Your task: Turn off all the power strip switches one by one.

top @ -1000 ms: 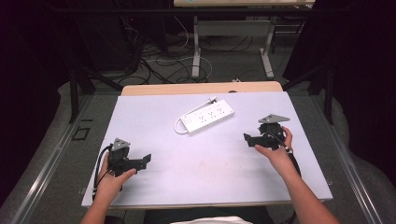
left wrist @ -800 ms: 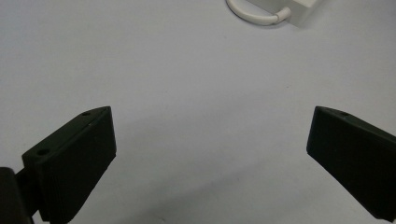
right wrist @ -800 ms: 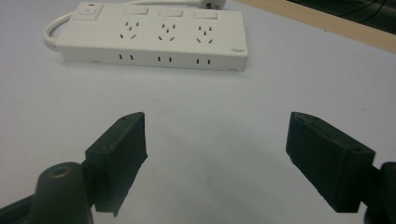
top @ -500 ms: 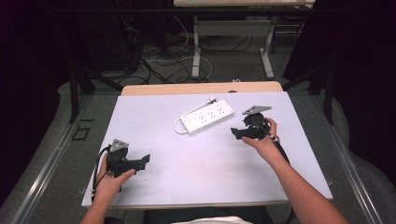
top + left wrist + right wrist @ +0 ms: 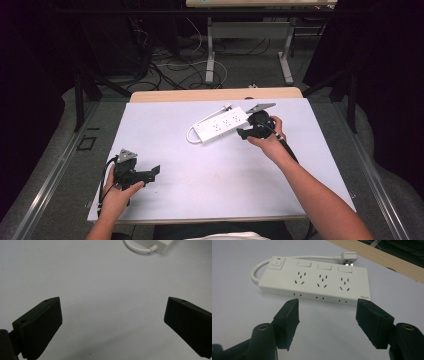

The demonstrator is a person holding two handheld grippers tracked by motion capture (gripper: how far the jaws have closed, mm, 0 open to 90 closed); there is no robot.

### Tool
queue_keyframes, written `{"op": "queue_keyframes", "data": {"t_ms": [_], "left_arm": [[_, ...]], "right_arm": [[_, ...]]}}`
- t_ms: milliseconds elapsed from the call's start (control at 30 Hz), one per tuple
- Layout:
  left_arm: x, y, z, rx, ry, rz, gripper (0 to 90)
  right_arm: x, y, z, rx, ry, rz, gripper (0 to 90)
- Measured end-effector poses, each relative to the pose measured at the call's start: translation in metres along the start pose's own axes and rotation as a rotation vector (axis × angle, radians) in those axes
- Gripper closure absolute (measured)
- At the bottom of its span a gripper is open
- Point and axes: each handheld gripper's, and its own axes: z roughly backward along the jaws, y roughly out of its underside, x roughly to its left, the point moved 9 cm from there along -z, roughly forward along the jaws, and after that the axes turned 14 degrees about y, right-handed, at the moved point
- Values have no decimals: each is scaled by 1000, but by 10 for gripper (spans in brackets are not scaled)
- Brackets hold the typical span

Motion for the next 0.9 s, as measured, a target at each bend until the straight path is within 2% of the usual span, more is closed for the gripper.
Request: {"op": "queue_keyframes", "data": {"t_ms": [133, 167, 533, 767, 900], "left_arm": [[0, 0, -1, -3, 4, 6, 18], [0, 0, -1, -3, 4, 5, 18], [1, 0, 0, -2, 2, 3, 19], [3, 0, 0, 1, -2, -2, 19], [3, 0, 0, -3, -1, 2, 19]], "right_arm": [[5, -9, -6, 8, -7, -2, 352], [9, -14, -7, 8, -21, -1, 390], [22, -29, -20, 30, -35, 7, 398], [28, -39, -27, 32, -51, 13, 458], [33, -45, -31, 28, -81, 4, 499]]}}
